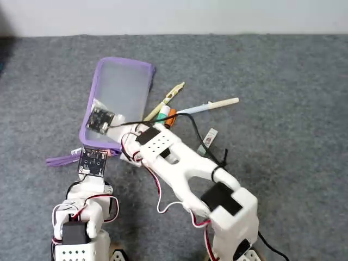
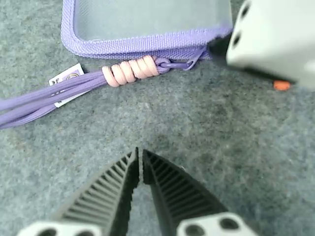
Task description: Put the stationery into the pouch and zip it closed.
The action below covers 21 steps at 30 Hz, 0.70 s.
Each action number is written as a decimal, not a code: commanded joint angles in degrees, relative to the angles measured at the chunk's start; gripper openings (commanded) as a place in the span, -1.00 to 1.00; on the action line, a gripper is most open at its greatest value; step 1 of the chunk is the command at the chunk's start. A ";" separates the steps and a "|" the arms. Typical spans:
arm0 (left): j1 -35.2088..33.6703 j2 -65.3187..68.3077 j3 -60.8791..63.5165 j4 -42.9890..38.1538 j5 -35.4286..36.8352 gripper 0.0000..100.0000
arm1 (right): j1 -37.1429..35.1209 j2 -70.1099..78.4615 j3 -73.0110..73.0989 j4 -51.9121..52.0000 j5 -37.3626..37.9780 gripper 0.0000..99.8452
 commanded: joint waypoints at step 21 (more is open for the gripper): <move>-0.18 -0.70 -0.66 -0.70 -0.62 -0.97 | 18.07 5.93 -11.08 2.24 8.44 -0.98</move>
